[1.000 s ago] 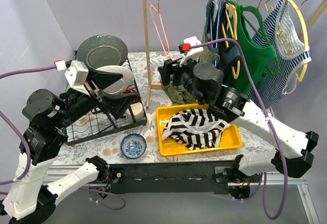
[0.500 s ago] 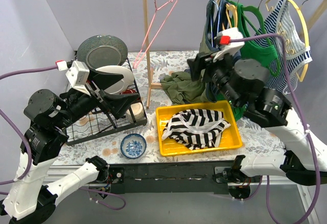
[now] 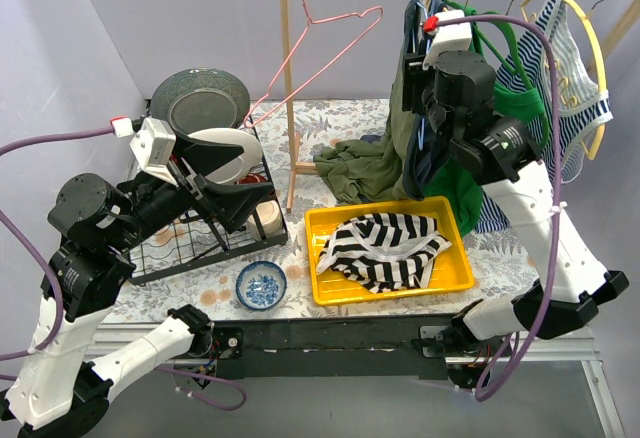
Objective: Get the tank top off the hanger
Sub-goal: Pick up the hanger from the clothesline.
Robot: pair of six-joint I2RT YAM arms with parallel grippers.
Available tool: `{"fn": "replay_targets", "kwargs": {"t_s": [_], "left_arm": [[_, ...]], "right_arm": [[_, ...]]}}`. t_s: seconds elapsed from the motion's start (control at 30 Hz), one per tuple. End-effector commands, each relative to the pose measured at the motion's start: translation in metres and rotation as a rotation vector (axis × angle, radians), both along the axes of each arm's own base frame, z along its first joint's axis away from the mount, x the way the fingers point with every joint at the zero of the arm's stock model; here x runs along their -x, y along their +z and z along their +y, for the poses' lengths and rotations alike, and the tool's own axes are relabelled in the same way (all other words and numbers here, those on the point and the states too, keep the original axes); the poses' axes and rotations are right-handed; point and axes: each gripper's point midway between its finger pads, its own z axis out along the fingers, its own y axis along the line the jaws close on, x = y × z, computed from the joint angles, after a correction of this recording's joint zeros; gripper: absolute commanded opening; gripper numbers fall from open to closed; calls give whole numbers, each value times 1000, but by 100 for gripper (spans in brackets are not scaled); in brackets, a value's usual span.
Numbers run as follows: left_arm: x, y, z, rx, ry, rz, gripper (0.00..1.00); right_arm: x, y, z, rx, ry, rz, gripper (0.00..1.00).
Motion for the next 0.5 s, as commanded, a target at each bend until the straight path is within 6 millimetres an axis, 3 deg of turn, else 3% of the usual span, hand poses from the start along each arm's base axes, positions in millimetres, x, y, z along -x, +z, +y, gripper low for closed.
{"fn": "replay_targets", "kwargs": {"t_s": [0.0,0.3,0.47], "left_arm": [[-3,-1,-1,-3,7,-4,98],[-6,-1,-4,-9,1,-1,98],[-9,-2,-6,-13,1,-3,98]], "right_arm": [[-10,1,10,-69,78,-10,56],[-26,-11,-3,-37,-22,-25,39],[-28,-10,-1,-35,-14,-41,20]]}}
